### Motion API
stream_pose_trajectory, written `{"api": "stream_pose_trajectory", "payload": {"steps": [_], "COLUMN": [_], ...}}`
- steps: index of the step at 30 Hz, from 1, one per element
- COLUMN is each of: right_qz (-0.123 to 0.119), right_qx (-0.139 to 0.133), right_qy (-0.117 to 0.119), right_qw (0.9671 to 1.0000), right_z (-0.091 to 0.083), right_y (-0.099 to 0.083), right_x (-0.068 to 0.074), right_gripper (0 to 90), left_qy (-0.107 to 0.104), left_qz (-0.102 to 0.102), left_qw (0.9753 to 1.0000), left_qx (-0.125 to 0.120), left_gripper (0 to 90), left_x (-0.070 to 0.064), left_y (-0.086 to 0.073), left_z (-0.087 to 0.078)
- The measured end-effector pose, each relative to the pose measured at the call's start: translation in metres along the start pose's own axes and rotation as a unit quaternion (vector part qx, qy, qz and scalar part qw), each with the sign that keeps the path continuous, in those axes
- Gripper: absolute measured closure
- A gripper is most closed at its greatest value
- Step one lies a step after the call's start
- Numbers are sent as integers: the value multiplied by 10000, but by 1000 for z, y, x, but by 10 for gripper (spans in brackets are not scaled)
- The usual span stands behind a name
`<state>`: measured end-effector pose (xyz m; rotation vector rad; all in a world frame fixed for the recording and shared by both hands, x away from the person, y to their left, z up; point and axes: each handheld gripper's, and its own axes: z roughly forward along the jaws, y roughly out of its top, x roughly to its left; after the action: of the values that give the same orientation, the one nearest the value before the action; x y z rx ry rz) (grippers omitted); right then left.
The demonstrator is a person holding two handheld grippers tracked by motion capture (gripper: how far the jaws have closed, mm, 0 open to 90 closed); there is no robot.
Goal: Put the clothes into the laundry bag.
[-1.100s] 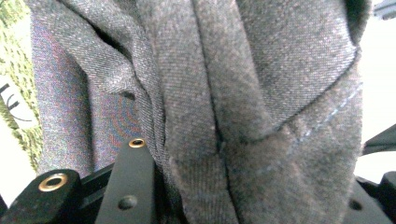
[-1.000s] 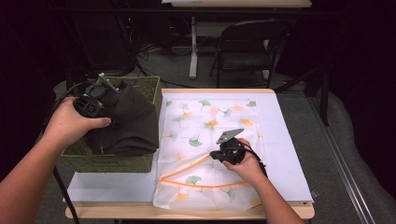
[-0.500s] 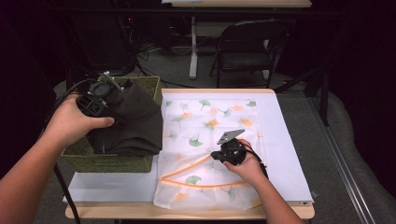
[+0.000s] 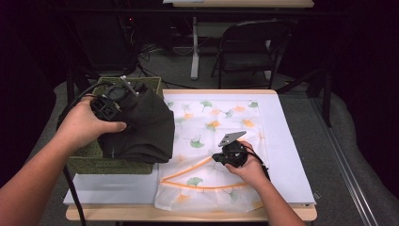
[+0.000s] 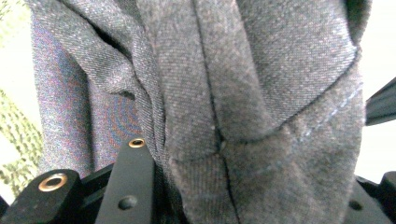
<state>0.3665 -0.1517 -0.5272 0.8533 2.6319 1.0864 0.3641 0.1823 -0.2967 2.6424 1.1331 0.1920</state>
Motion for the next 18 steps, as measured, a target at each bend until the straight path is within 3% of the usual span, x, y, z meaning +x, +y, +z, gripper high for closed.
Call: {"api": "stream_pose_trajectory", "payload": {"steps": [8,18], "right_qz": [-52,-54], "right_qx": [-10,-10], "right_qy": [-8,-11], "right_qw": [10000,10000], "right_z": [0,0], "right_y": [0,-1], "right_x": [0,1], "right_gripper": [884,884], "left_qy": [-27,-126], "left_qz": [344,627], "left_qw": [9993,9978], "left_qx": [140,163], "left_gripper": [601,601], "left_x": [-23,-43], "left_y": [11,16], "left_z": [7,13]}}
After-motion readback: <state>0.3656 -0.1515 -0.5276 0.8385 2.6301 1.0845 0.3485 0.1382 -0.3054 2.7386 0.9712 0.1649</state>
